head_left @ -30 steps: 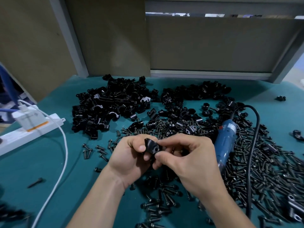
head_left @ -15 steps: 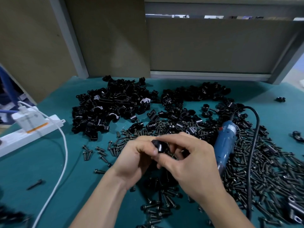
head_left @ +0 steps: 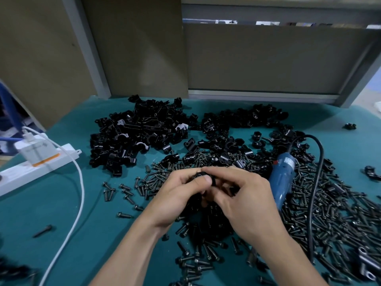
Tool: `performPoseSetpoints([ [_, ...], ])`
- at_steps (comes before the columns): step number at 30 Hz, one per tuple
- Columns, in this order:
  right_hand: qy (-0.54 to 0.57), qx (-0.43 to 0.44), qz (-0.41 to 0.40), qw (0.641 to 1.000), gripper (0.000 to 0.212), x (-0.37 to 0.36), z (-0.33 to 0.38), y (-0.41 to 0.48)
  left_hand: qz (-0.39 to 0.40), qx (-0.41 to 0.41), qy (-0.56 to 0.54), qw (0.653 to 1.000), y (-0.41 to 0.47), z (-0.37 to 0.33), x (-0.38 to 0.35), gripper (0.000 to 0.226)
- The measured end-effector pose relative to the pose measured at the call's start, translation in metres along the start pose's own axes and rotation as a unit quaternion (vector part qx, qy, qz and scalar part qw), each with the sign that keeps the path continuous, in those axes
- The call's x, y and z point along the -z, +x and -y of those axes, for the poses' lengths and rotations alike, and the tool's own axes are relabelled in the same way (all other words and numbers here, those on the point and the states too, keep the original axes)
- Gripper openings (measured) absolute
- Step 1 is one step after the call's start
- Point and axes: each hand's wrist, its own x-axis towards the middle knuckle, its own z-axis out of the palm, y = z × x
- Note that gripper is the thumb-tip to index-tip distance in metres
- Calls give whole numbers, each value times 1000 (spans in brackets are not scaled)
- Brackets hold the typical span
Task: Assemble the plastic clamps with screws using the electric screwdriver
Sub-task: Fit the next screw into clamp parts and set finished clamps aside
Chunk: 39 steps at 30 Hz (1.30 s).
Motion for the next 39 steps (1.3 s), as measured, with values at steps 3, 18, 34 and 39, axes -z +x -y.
performPoseSetpoints([
  [3,10,-15,8,1000,44,2,-2,3,-42,0,13,999,2,0,0,31],
  [18,-323,-87,176,926,22,-3,-30,63,-242,9,60,968,8,13,3,29],
  [34,-278,-126,131,943,28,13,-29,99,-175,63,-136,973,3,0,8,30],
  [39,-259,-151,30,954,14,44,-31,121,-139,82,-223,961,2,-4,14,45],
])
